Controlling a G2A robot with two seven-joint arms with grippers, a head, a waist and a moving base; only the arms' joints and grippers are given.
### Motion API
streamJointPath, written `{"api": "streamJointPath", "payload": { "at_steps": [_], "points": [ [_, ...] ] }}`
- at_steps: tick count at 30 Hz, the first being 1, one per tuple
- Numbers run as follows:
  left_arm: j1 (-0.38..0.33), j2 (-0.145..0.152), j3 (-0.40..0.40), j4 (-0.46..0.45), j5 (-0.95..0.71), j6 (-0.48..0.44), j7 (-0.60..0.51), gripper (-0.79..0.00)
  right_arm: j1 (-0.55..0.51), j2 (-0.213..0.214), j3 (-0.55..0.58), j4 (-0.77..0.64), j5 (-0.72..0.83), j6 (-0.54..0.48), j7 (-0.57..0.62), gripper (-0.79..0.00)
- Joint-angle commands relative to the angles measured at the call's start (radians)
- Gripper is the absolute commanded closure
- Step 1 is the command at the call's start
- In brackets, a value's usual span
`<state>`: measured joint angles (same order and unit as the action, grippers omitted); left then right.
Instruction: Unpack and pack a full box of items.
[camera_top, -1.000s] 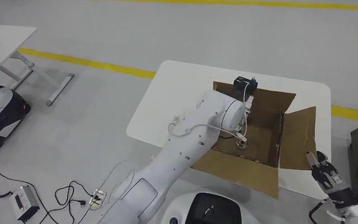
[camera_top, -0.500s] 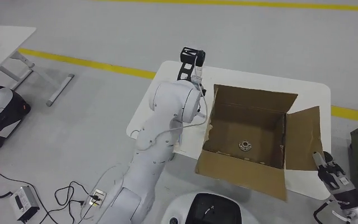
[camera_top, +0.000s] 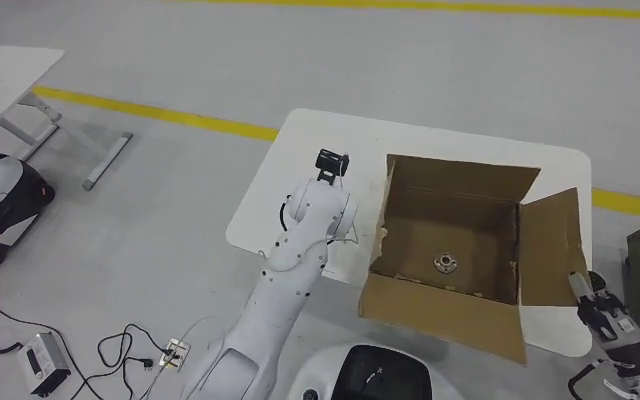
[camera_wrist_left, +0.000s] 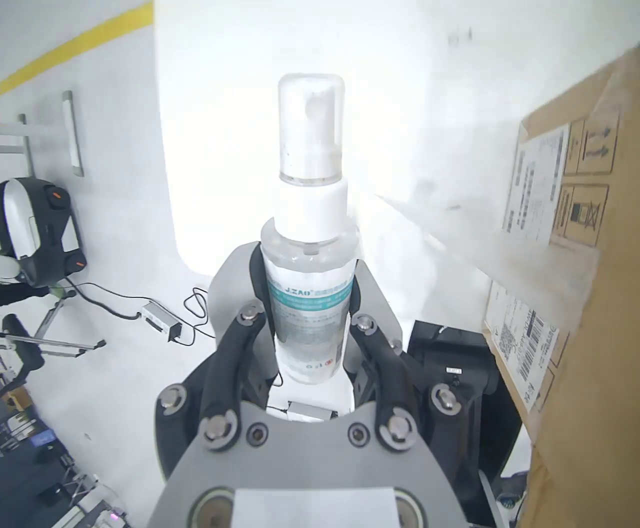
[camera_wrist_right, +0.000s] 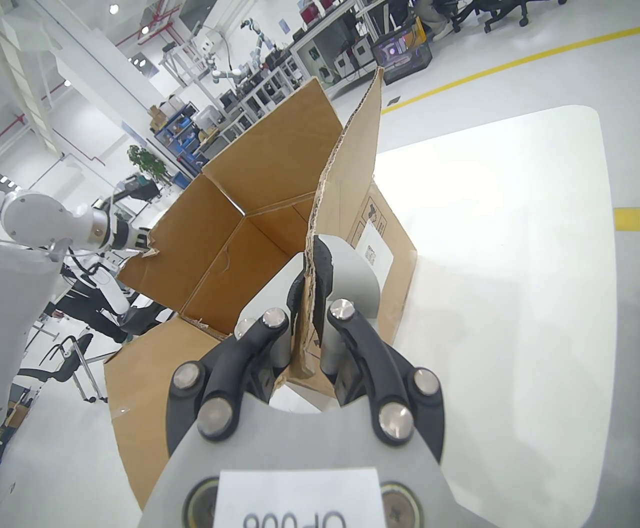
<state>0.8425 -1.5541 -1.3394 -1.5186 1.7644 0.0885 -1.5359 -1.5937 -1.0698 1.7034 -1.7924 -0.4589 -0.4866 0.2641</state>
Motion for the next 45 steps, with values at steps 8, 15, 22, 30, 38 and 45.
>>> {"api": "streamJointPath", "payload": {
  "at_steps": [8,15,22,30,38,45],
  "points": [
    [0.000,0.000,0.000,0.004,0.005,0.002,0.000,0.000,-0.011,0.000,0.012,-0.010,0.001,0.001,-0.006,0.000],
    [0.021,-0.006,0.033,0.024,-0.032,-0.027,0.035,0.000,-0.012,-0.002,0.019,-0.010,0.004,0.004,-0.021,0.000],
    [0.031,-0.012,0.059,0.091,-0.038,-0.010,0.025,0.000,-0.025,0.000,0.054,0.011,0.019,-0.011,-0.031,0.000],
    [0.004,-0.026,0.079,0.173,-0.124,0.014,0.000,0.000,-0.027,0.000,0.073,0.034,0.037,-0.025,-0.027,0.000],
    [-0.021,-0.039,0.088,0.247,-0.206,0.074,0.100,0.000,-0.025,0.001,0.091,0.055,0.055,-0.040,-0.024,0.000],
    [-0.044,-0.036,0.069,0.357,-0.186,0.098,0.201,0.000,-0.021,0.002,0.104,0.075,0.059,-0.045,-0.020,0.000]
  ]
}}
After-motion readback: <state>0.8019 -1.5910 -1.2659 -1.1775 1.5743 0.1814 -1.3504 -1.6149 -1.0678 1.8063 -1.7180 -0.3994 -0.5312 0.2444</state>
